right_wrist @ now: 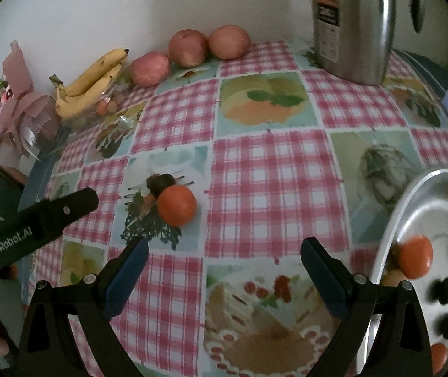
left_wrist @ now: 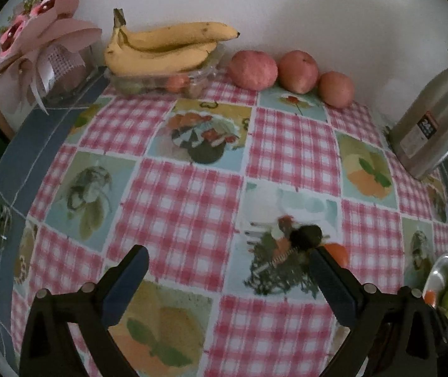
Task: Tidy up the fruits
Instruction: 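Lower right tool onto a second orange mandarin and close on it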
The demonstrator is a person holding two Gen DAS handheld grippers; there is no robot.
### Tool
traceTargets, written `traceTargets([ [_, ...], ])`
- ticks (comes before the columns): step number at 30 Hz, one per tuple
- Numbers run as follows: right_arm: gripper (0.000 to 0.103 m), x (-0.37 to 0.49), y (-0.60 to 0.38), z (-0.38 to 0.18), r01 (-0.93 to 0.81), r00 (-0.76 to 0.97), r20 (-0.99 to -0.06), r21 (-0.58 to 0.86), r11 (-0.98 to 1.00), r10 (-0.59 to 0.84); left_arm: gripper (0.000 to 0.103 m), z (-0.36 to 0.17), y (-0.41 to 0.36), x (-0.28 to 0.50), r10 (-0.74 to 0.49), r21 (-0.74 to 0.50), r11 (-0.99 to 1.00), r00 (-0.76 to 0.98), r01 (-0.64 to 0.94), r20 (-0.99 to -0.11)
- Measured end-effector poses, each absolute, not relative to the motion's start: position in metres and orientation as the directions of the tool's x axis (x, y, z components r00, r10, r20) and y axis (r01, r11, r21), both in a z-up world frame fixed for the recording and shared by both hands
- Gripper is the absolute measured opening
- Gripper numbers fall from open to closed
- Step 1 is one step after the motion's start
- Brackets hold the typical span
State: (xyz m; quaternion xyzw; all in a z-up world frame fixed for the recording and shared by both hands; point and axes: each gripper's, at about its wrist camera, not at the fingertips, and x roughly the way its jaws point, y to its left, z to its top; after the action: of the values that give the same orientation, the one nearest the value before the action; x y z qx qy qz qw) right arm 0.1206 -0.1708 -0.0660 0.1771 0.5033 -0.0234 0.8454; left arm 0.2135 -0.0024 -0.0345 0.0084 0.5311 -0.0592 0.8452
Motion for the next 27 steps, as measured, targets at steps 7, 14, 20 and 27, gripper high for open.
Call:
traceTargets([
  [7, 0.088, 0.14, -0.163, -0.075, 0.195, 0.489, -0.861, 0.269, 0.943, 0.144, 0.103, -0.043, -0.003, 0.229, -0.112, -0.063, 0.99, 0.428, 0.127, -0.897],
  [14, 0.071, 0.159, -0.151, -0.082, 0.16, 0.475, -0.866, 0.261, 0.952, 0.158, 0.103, -0.058, 0.003, 0.238, -0.135, -0.104, 0.99, 0.392, 0.099, -0.91],
  [20, 0.064, 0.17, -0.135, -0.09, 0.121, 0.458, -0.875, 0.236, 0.964, 0.157, 0.102, -0.07, 0.014, 0.243, -0.137, -0.127, 0.991, 0.359, 0.053, -0.923],
  [27, 0.039, 0.176, -0.127, -0.09, 0.107, 0.466, -0.876, 0.197, 0.975, 0.126, 0.102, -0.078, 0.017, 0.244, -0.143, -0.142, 0.989, 0.342, 0.03, -0.929],
])
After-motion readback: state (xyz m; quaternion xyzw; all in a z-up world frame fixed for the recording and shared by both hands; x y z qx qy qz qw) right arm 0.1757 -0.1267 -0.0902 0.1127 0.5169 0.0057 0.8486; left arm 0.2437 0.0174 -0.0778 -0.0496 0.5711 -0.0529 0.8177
